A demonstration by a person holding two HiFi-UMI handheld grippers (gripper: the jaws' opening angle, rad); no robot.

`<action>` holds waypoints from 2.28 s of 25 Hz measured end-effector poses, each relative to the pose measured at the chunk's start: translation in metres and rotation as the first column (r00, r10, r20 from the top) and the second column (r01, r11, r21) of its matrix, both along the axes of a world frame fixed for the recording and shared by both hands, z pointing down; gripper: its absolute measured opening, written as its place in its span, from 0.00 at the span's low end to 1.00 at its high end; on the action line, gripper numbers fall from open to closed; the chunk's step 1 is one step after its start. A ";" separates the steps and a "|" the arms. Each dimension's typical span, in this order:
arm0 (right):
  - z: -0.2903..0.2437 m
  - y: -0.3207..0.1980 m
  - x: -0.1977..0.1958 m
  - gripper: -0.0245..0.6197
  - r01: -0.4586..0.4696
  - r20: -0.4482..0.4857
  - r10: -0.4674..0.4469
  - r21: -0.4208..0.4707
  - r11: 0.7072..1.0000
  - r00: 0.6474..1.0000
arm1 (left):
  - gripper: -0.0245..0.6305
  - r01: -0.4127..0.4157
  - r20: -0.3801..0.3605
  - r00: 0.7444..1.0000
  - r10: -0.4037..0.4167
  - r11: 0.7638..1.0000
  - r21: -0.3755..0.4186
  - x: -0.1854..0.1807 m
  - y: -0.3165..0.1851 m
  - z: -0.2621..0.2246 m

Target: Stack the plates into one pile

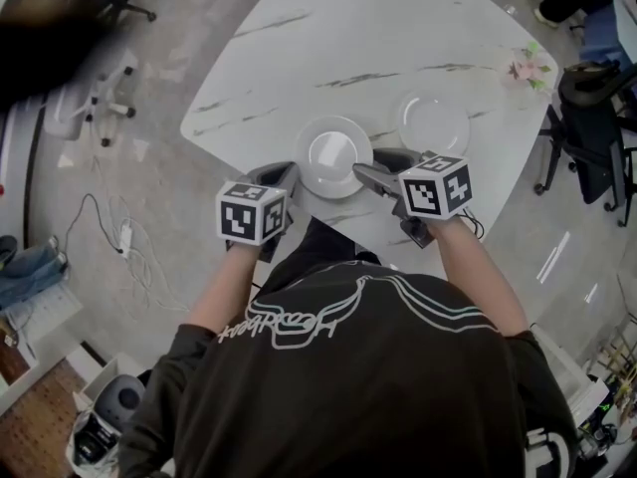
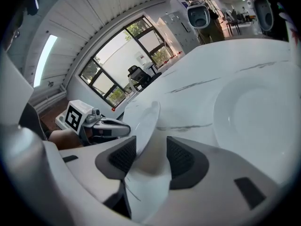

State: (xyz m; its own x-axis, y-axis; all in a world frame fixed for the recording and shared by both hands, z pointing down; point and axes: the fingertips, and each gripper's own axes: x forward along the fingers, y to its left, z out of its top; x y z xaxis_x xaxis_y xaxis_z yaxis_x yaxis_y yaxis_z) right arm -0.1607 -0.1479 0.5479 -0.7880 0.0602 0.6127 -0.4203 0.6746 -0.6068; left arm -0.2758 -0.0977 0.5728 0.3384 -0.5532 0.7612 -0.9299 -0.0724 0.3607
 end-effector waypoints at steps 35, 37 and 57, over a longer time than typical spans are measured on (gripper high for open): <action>-0.059 -0.011 0.067 0.09 -0.351 0.238 0.441 -0.339 0.873 0.865 | 0.07 0.045 -0.048 0.998 -0.038 0.987 0.152 0.035 0.009 -0.069; -0.067 -0.019 0.083 0.09 -0.382 0.254 0.472 -0.334 0.862 0.844 | 0.07 0.034 -0.053 0.998 -0.025 0.986 0.166 0.043 0.007 -0.077; -0.073 -0.092 0.182 0.09 -0.638 0.253 0.711 -0.319 0.701 0.656 | 0.07 -0.145 -0.066 0.985 0.161 0.970 0.194 0.103 -0.044 -0.101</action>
State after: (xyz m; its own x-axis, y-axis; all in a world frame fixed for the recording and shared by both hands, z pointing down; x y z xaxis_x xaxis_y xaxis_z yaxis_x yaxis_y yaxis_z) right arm 0.0209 -0.2396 0.4749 -0.8029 -0.4889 0.3412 -0.4603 0.1447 -0.8759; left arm -0.1725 -0.1413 0.4713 0.4861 -0.6207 0.6152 -0.8709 -0.2853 0.4003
